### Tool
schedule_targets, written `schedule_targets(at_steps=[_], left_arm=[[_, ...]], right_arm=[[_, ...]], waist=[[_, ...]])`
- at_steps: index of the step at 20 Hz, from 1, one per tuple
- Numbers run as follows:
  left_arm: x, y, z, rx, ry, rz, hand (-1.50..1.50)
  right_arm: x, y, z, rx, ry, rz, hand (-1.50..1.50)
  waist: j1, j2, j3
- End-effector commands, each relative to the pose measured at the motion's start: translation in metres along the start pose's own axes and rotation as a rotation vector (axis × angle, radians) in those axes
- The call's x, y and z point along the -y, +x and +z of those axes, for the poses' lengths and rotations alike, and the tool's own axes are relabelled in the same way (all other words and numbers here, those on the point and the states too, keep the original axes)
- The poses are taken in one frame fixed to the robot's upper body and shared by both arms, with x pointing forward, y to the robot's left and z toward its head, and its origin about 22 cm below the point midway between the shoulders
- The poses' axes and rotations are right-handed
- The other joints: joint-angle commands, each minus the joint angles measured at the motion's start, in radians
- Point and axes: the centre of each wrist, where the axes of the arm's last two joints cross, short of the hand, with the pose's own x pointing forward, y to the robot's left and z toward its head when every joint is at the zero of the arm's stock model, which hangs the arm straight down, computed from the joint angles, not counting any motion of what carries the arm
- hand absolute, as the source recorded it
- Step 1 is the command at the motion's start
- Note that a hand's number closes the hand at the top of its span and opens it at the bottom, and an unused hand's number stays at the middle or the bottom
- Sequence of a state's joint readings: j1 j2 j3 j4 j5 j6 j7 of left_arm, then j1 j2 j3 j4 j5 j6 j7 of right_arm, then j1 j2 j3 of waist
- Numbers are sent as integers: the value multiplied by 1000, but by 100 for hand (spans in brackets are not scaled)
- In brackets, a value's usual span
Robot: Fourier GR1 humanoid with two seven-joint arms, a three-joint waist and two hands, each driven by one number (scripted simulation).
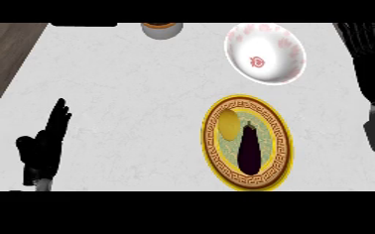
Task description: Pick the eggplant from the plate and place it in the bowl
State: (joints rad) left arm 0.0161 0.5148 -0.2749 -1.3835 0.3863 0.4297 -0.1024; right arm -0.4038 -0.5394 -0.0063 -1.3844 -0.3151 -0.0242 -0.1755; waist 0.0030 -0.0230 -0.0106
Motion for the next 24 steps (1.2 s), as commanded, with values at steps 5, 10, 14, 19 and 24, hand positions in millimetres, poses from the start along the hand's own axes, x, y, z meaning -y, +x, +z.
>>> schedule_targets(at_steps=[5,10,14,19,24], left_arm=[[1,96,-43,359,-46,78,0],[-10,95,-43,362,-36,124,0],[-20,106,-57,364,-20,122,0],[-38,99,-55,354,-13,118,0],[-40,99,-45,360,-15,134,0]], right_arm=[[-164,4,5,-90,414,-384,-150],[-188,-8,49,-54,109,45,-150],[-232,10,95,11,170,140,-150],[-209,37,112,-59,225,385,-150],[-174,87,95,-196,225,598,-150]], waist=[[50,28,10],[-24,6,6],[-27,15,9],[-33,12,7],[-25,5,6]])
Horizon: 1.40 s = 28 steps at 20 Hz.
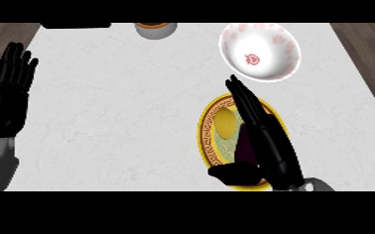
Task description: Pick the eggplant from the plate and place it in the bowl
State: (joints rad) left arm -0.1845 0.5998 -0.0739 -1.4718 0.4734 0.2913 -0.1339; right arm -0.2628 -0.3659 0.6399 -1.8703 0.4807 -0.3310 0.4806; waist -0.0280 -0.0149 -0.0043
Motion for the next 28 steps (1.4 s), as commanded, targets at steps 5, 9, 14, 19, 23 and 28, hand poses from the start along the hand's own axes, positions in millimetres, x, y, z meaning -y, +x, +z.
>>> schedule_targets(at_steps=[5,9,14,19,23,28], left_arm=[[8,-4,2,15,-8,24,0],[10,6,-7,19,-16,12,0],[14,-4,-3,28,-18,-6,0],[22,10,-11,20,-30,11,0],[13,-7,-3,20,-35,25,0],[21,4,-19,26,-20,8,0]], right_arm=[[49,29,12,-257,272,343,-150],[64,56,16,-330,423,416,-150],[87,52,12,-389,567,467,-150],[81,51,2,-443,561,452,-150],[56,51,0,-439,575,449,-150],[61,9,-5,-468,617,455,-150]], waist=[[11,6,-1],[18,9,1],[19,13,2],[26,13,3],[33,14,3],[25,16,4]])
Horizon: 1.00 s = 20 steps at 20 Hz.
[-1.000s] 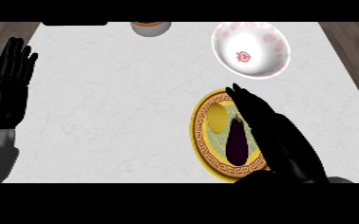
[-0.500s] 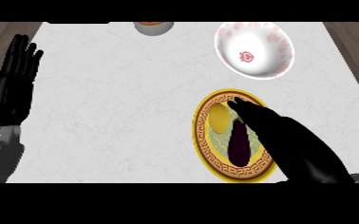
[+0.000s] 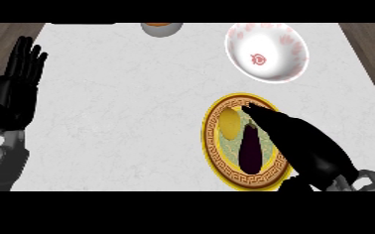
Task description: Pick the eggplant from the plate and place it in the bowl
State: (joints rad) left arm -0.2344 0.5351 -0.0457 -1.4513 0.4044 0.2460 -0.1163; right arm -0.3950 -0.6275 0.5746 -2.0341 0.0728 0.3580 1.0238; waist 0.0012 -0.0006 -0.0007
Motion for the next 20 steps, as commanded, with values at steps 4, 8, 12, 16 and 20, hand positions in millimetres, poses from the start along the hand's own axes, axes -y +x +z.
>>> schedule_targets(at_steps=[4,8,12,16,20], left_arm=[[-1,6,-12,-6,4,1,0],[-9,6,3,-4,1,-5,0],[-2,-4,2,-3,-19,9,0],[-3,1,-3,-10,2,10,0],[-8,-7,6,-8,-11,10,0]], right_arm=[[-27,3,-23,-107,44,20,-150],[-46,-12,-35,-149,42,20,-150],[-42,-32,-63,-129,41,10,-150],[-36,-59,-43,-93,26,-12,-150],[-45,-54,-78,-52,34,-3,-150]], waist=[[-2,1,0],[1,0,1],[2,1,1],[-3,0,1],[4,1,1]])
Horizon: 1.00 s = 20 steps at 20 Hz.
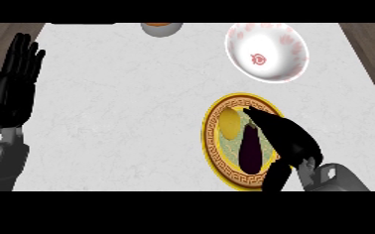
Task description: Pick the eggplant from the plate and place it in the bowl
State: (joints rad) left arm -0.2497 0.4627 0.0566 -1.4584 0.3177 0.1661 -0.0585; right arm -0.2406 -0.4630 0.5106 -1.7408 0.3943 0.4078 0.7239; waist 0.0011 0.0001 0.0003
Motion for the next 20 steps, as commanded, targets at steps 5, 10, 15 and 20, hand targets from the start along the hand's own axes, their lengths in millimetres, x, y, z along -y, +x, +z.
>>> schedule_targets(at_steps=[5,10,15,20], left_arm=[[-1,0,4,5,2,-24,0],[19,-5,16,3,5,12,0],[-4,22,1,-13,-10,-2,0],[5,-6,7,11,8,-17,0]], right_arm=[[-15,-2,-16,-8,26,17,-150],[-20,-13,-21,-2,29,18,-150],[-40,5,-47,-25,30,5,-150],[-53,-8,-58,-69,71,20,-150]], waist=[[-1,0,0],[0,-1,0],[3,-1,0],[1,0,0]])
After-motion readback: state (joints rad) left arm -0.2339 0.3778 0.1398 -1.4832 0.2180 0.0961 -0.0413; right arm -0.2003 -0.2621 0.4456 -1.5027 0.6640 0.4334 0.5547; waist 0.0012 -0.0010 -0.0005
